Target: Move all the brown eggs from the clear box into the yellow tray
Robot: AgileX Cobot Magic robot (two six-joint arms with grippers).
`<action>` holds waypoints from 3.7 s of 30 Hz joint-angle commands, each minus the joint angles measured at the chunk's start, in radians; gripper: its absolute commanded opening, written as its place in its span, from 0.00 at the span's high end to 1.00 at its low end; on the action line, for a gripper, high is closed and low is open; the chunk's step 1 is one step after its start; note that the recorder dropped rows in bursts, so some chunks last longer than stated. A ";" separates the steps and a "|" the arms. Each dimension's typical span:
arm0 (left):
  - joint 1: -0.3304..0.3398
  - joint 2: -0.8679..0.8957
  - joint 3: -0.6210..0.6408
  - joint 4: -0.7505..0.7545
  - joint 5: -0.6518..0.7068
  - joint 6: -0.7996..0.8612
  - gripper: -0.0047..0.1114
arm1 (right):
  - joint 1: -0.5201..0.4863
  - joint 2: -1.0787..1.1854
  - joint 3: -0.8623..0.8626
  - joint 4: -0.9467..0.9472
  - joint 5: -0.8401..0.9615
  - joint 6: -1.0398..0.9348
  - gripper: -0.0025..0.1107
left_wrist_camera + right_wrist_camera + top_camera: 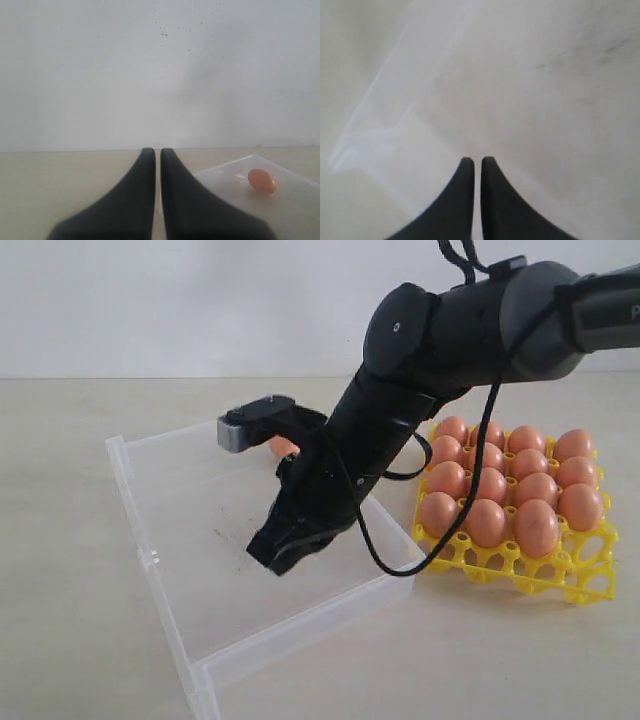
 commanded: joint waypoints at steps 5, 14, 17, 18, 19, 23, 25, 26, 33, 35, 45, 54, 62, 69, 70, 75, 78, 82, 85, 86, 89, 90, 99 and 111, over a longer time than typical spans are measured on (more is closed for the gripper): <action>-0.003 0.004 -0.002 -0.005 -0.016 0.005 0.93 | -0.002 0.067 0.002 -0.231 0.074 0.247 0.98; -0.003 0.004 -0.002 -0.005 -0.016 0.005 0.93 | 0.092 0.076 0.058 -0.016 0.202 0.174 0.98; -0.003 0.004 -0.002 -0.005 -0.016 0.005 0.93 | 0.159 0.076 0.073 -0.019 0.198 0.139 0.98; -0.003 0.004 -0.002 -0.005 -0.016 0.005 0.93 | 0.179 0.074 0.073 -0.025 0.183 0.137 0.98; -0.003 0.004 -0.002 -0.005 -0.016 0.005 0.93 | 0.191 0.069 0.073 -0.030 0.167 0.137 0.98; -0.003 0.004 -0.002 -0.005 -0.016 0.005 0.93 | 0.208 0.020 0.073 -0.163 0.029 0.216 0.98; -0.003 0.004 -0.002 -0.005 -0.016 0.005 0.93 | 0.208 -0.012 0.073 -0.342 -0.086 0.387 0.98; -0.003 0.004 -0.002 -0.005 -0.016 0.005 0.93 | 0.208 -0.030 0.073 -0.490 -0.166 0.501 0.98; -0.003 0.004 -0.002 -0.005 -0.016 0.005 0.93 | 0.131 -0.026 0.071 -0.818 -0.426 0.884 0.95; -0.003 0.004 -0.002 -0.005 -0.016 0.005 0.93 | 0.096 -0.021 0.071 -0.818 -0.444 0.869 0.87; -0.003 0.004 -0.002 -0.005 -0.016 0.005 0.93 | 0.025 0.030 -0.017 -0.781 -0.471 0.710 0.51; -0.003 0.004 -0.002 -0.005 -0.016 0.005 0.93 | 0.025 0.182 -0.339 -0.545 -0.100 0.413 0.55; -0.003 0.004 -0.002 -0.005 -0.016 0.005 0.93 | 0.023 0.303 -0.505 -0.566 0.065 0.430 0.43; -0.003 0.004 -0.002 -0.005 -0.016 0.005 0.93 | 0.016 0.353 -0.516 -0.630 0.022 0.501 0.43; -0.003 0.004 -0.002 -0.005 -0.016 0.005 0.93 | 0.016 0.358 -0.516 -0.632 0.015 0.512 0.43; -0.003 0.004 -0.002 -0.005 -0.016 0.005 0.93 | 0.008 0.362 -0.516 -0.631 -0.057 0.575 0.43; -0.003 0.004 -0.002 -0.005 -0.016 0.005 0.93 | -0.010 0.364 -0.516 -0.625 -0.068 0.650 0.43; -0.003 0.004 -0.002 -0.005 -0.016 0.005 0.93 | -0.038 0.375 -0.516 -0.533 -0.075 0.692 0.43; -0.003 0.004 -0.002 -0.005 -0.016 0.005 0.93 | -0.052 0.380 -0.516 -0.387 -0.116 0.683 0.43; -0.003 0.004 -0.002 -0.005 -0.016 0.005 0.93 | -0.052 0.380 -0.516 -0.339 -0.136 0.678 0.43; -0.003 0.004 -0.002 -0.005 -0.016 0.005 0.93 | -0.047 0.380 -0.516 -0.259 -0.158 0.625 0.43; -0.003 0.004 -0.002 -0.005 -0.016 0.005 0.93 | -0.043 0.380 -0.516 -0.264 -0.145 0.618 0.43; -0.003 0.004 -0.002 -0.005 -0.016 0.005 0.93 | -0.042 0.382 -0.516 -0.383 -0.065 0.474 0.43; -0.003 0.004 -0.002 -0.005 -0.016 0.005 0.93 | -0.042 0.382 -0.516 -0.383 0.046 0.200 0.43</action>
